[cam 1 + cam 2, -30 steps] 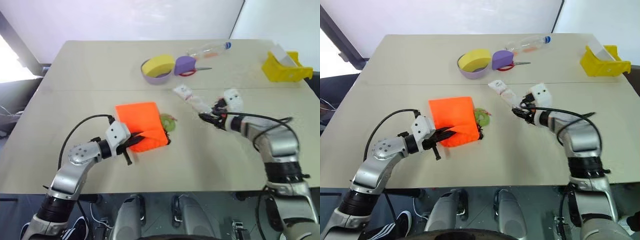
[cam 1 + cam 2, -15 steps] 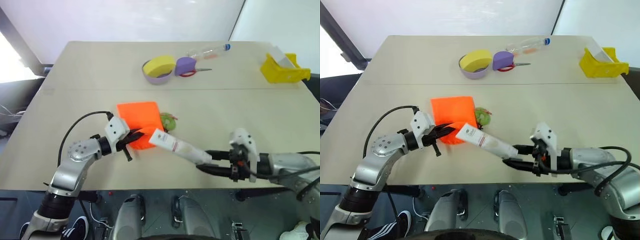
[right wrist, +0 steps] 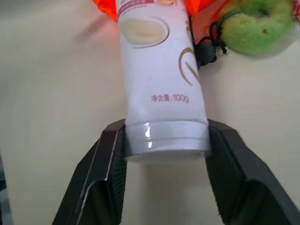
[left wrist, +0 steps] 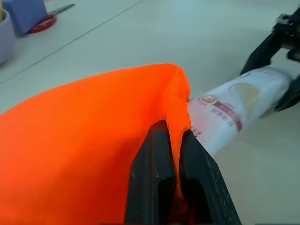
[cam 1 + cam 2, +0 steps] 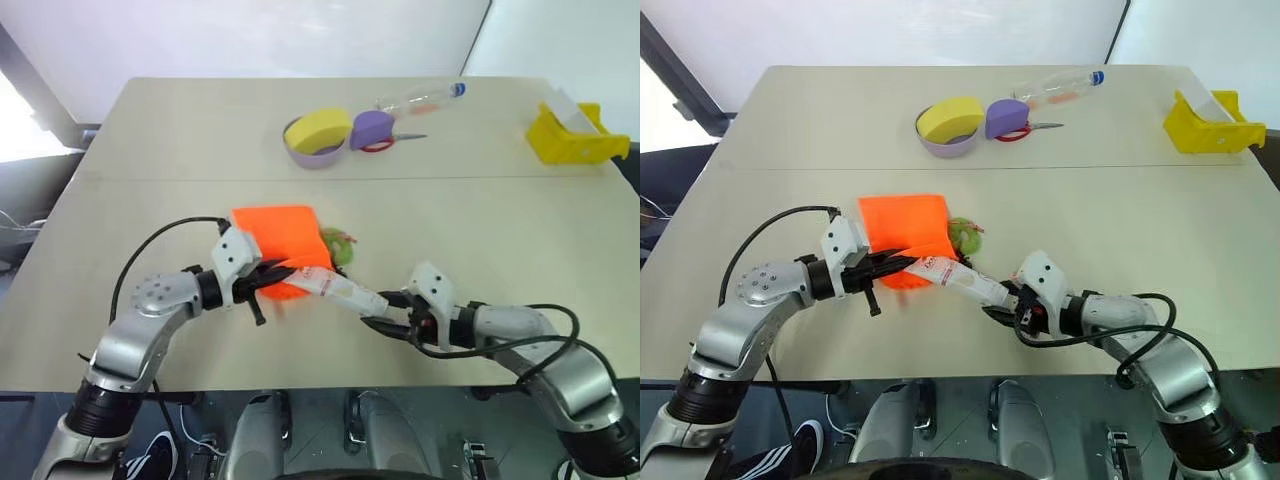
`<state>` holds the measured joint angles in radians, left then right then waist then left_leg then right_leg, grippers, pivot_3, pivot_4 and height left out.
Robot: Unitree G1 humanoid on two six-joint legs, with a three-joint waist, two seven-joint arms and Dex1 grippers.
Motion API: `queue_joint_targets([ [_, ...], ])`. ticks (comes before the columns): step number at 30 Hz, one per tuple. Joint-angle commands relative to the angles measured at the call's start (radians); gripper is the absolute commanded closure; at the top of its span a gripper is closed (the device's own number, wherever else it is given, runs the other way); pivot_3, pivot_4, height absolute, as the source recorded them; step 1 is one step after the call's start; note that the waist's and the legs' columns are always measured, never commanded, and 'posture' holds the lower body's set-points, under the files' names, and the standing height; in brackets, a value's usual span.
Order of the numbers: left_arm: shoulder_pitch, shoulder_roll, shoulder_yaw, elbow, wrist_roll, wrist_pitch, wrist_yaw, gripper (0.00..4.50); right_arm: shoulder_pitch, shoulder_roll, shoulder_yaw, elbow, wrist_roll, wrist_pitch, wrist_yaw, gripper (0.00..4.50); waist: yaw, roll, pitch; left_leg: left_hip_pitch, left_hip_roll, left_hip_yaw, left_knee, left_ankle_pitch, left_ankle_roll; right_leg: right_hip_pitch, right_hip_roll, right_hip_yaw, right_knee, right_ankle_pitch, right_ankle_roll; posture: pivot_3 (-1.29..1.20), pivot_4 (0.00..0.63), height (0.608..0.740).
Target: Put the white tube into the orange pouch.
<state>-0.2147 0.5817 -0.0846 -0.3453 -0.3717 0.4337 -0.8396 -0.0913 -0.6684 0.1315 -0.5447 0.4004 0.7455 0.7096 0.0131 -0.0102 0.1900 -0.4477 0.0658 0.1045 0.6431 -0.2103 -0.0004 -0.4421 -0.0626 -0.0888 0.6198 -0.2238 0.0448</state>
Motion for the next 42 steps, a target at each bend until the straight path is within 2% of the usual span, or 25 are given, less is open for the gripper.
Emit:
queue_joint_targets([
  [1, 0.023, 0.006, -0.012, -0.082, -0.024, 0.023, -0.005, 4.50, -0.037, 0.084, 0.015, -0.033, -0.008, 0.041, -0.102, 2.69, -0.002, 0.000, 0.000, 0.000, 0.000, 0.000, 0.000, 0.000, 0.000, 0.000, 0.000, 0.000, 0.000, 0.000, 0.000, 0.00, 0.150, 0.740],
  [6, 0.045, 0.010, -0.017, -0.077, -0.012, 0.022, 0.003, 4.50, -0.049, 0.129, 0.015, -0.140, 0.085, 0.203, -0.145, 2.69, -0.001, 0.000, 0.000, 0.001, 0.001, 0.000, 0.004, -0.001, -0.002, 0.001, -0.001, 0.000, 0.001, -0.001, 0.001, 0.00, 0.150, 0.740],
  [10, 0.049, -0.001, -0.029, -0.056, 0.001, 0.001, 0.006, 4.50, -0.111, 0.201, 0.002, -0.126, 0.141, 0.327, -0.203, 2.69, -0.002, 0.000, 0.000, 0.002, 0.001, 0.000, 0.004, -0.002, -0.004, 0.001, -0.003, 0.000, -0.001, 0.001, -0.002, 0.00, 0.150, 0.740],
  [13, 0.041, -0.011, -0.042, -0.040, 0.011, -0.008, 0.010, 4.50, -0.173, 0.240, 0.026, -0.079, 0.116, 0.378, -0.253, 2.69, -0.004, 0.000, 0.000, 0.002, 0.002, 0.000, 0.004, -0.002, -0.004, 0.001, -0.003, 0.001, -0.001, 0.003, -0.003, 0.00, 0.150, 0.740],
  [17, 0.030, -0.009, -0.058, -0.037, 0.025, -0.020, 0.000, 4.50, -0.258, 0.349, 0.007, -0.039, 0.119, 0.458, -0.348, 2.69, -0.005, 0.001, 0.000, 0.003, 0.003, 0.000, 0.004, -0.002, -0.004, 0.000, -0.002, 0.001, 0.000, 0.005, -0.005, 0.00, 0.150, 0.740],
  [20, 0.022, -0.007, -0.053, -0.036, 0.026, -0.022, 0.003, 4.50, -0.274, 0.361, 0.023, -0.015, 0.082, 0.492, -0.401, 2.69, -0.002, 0.001, 0.000, 0.002, 0.002, 0.000, 0.004, -0.002, -0.003, -0.001, -0.001, 0.000, 0.002, 0.008, -0.009, 0.00, 0.150, 0.740],
  [25, 0.018, 0.012, -0.048, -0.030, 0.031, -0.029, -0.013, 4.50, -0.347, 0.448, 0.045, 0.009, 0.073, 0.546, -0.459, 2.69, -0.008, 0.001, 0.000, 0.002, 0.002, 0.001, 0.004, 0.000, 0.000, -0.001, 0.000, 0.001, 0.002, 0.007, -0.007, 0.00, 0.150, 0.740],
  [28, 0.016, 0.011, -0.045, -0.026, 0.024, -0.024, -0.018, 4.50, -0.384, 0.465, 0.043, 0.061, 0.039, 0.545, -0.492, 2.69, -0.009, 0.001, 0.000, 0.002, 0.002, 0.001, 0.004, 0.000, 0.000, -0.002, 0.000, 0.001, 0.002, 0.007, -0.007, 0.00, 0.150, 0.740],
  [32, 0.013, 0.010, -0.052, -0.010, 0.038, -0.039, -0.021, 4.50, -0.414, 0.454, 0.160, 0.102, 0.006, 0.516, -0.472, 2.69, -0.012, 0.001, 0.000, 0.002, 0.002, 0.001, 0.004, 0.000, -0.001, -0.002, 0.000, 0.001, 0.003, 0.007, -0.007, 0.00, 0.150, 0.740],
  [34, 0.013, 0.011, -0.055, -0.007, 0.045, -0.048, -0.022, 4.50, -0.414, 0.459, 0.162, 0.119, 0.000, 0.510, -0.468, 2.69, -0.016, 0.001, 0.000, 0.003, 0.002, 0.001, 0.004, 0.000, -0.001, -0.002, 0.000, 0.001, 0.003, 0.007, -0.007, 0.00, 0.150, 0.740],
  [42, -0.018, -0.011, -0.019, 0.004, 0.005, -0.035, -0.015, 4.50, -0.448, 0.356, 0.316, 0.218, -0.106, 0.337, -0.371, 2.69, -0.029, 0.000, -0.001, 0.004, 0.002, 0.001, 0.004, 0.000, -0.001, -0.001, 0.000, 0.001, 0.005, 0.005, -0.004, 0.00, 0.150, 0.740],
])
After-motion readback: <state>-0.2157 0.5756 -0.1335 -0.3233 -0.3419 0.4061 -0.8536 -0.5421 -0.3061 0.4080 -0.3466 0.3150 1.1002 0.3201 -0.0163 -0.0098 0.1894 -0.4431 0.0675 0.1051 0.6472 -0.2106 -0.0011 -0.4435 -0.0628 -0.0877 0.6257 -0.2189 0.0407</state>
